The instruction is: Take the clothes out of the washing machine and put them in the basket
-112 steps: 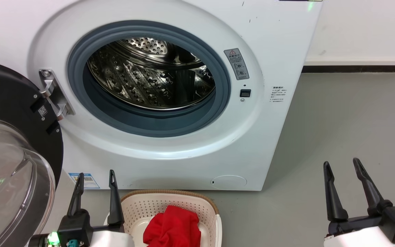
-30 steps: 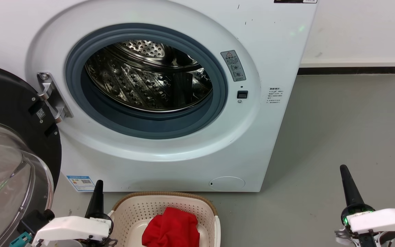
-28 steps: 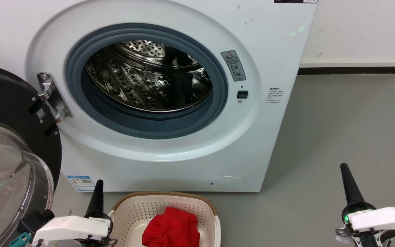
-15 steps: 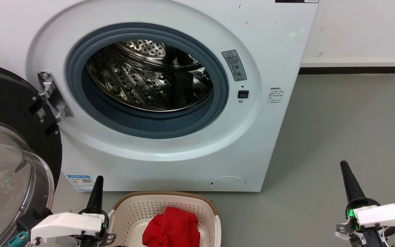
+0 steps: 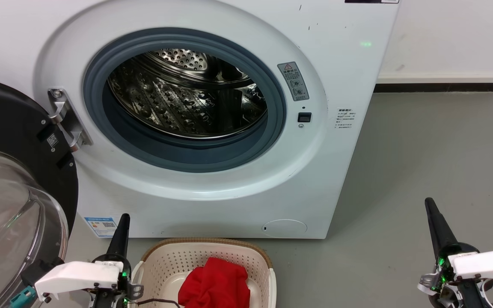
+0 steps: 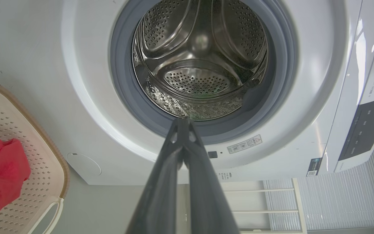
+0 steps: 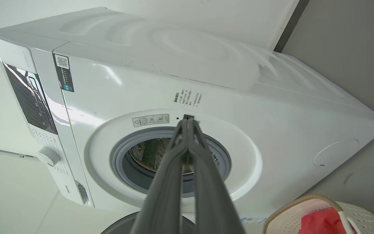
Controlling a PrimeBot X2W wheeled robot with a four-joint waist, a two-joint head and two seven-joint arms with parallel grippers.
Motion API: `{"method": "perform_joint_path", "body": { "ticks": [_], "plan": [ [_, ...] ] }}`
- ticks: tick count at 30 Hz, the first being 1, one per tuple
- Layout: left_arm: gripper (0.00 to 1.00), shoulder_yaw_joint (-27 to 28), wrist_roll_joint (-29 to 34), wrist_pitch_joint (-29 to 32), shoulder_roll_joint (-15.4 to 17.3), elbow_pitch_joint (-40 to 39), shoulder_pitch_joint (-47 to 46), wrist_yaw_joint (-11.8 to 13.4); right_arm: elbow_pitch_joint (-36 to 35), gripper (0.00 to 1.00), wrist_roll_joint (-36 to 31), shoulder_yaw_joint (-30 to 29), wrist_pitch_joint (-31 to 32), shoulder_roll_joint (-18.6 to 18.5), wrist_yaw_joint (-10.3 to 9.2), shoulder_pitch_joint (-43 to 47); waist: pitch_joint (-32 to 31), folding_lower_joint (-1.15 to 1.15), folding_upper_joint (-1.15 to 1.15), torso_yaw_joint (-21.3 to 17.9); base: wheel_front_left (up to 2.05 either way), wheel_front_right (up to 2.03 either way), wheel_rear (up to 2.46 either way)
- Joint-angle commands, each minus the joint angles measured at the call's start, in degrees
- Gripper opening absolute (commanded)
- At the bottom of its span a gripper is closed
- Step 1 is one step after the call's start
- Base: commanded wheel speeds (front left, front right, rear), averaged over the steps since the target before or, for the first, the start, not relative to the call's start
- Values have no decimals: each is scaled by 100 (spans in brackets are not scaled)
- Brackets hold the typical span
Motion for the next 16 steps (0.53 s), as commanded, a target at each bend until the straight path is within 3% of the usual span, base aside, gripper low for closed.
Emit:
{"method": "perform_joint_path", "body": {
  "ticks": [1, 16],
  "plan": [
    [0, 47, -220, 60, -1, 9, -126, -61, 36, 0, 226, -25, 58, -9, -1, -125, 2, 0, 0, 3, 0, 0, 0],
    [0, 128, -941, 259, -23, 118, -237, -184, 168, 0, 934, -100, 257, 15, -1, -229, 12, 0, 0, 20, 0, 0, 0]
  ]
}}
